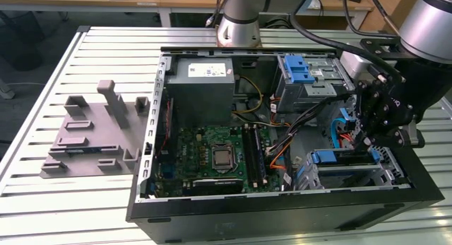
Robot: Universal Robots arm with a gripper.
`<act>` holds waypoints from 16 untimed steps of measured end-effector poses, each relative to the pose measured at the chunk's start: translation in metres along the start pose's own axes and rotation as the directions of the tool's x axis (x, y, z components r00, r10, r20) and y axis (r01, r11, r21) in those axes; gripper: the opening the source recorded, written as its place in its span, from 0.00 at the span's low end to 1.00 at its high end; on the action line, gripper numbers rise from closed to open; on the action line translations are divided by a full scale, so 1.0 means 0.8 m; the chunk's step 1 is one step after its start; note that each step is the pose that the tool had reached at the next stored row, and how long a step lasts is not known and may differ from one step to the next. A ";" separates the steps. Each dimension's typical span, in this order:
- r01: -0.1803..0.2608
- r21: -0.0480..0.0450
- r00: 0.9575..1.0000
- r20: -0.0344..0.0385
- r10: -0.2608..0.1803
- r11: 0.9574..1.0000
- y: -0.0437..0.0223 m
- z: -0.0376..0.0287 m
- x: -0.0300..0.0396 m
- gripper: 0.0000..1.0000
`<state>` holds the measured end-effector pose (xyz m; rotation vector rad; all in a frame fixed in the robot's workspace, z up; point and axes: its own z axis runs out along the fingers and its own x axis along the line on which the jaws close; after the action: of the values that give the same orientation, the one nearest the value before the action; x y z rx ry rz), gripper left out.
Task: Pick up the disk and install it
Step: 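Insert the second disk wire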
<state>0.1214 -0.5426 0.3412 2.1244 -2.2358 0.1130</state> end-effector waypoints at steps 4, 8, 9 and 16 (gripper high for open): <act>0.001 0.000 1.000 0.000 -0.001 1.000 0.0025 -0.0002 0.0002 0.11; 0.001 0.001 1.000 0.000 -0.001 1.000 0.0048 -0.0002 0.0004 0.11; 0.001 0.001 1.000 0.000 -0.001 1.000 0.0048 -0.0007 0.0004 0.11; 0.001 0.001 1.000 0.000 -0.001 1.000 0.0058 -0.0142 0.0017 0.11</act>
<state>0.1166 -0.5427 0.3526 2.1256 -2.2356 0.1137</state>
